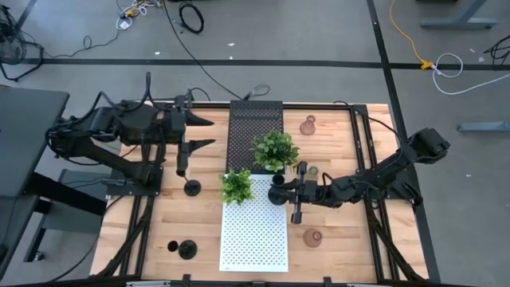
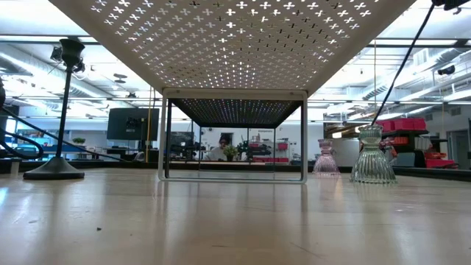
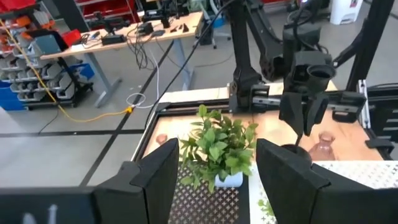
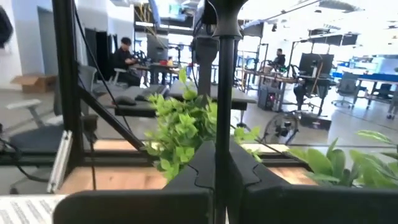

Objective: Pick & Place candle stick holders
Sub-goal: Put the top black candle holder on the white shelf

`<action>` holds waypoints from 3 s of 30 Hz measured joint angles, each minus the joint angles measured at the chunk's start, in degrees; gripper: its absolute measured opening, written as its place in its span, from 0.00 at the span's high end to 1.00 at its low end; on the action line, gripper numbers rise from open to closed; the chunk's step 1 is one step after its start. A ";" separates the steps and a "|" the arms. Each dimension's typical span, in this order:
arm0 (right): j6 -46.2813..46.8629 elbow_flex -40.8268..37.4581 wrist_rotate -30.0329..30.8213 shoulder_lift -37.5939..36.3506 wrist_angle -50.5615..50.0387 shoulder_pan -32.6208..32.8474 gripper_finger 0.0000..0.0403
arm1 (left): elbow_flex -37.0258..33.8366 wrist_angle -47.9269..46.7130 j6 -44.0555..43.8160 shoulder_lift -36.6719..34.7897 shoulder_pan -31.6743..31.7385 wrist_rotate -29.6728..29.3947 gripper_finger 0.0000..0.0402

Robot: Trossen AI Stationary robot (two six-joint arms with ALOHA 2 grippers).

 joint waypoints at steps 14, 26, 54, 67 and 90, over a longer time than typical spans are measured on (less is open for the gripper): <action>-1.97 0.00 1.25 2.91 2.50 -0.84 0.99 | 0.00 0.01 -0.85 -0.20 0.00 0.17 0.46; -2.55 -5.64 0.79 2.89 14.18 -2.19 0.99 | 0.00 -0.10 -1.14 -0.17 0.00 0.17 0.46; -1.92 -3.20 -0.84 10.32 18.95 -2.74 0.99 | 0.00 0.14 -1.47 -0.15 -0.02 0.35 0.46; -1.07 -3.21 -1.39 10.25 17.99 -2.76 0.96 | 0.00 0.14 -1.55 -0.15 -0.02 0.35 0.46; -0.64 -3.26 -2.86 10.21 16.29 -2.76 0.80 | 0.00 0.14 -1.62 -0.15 -0.02 0.35 0.46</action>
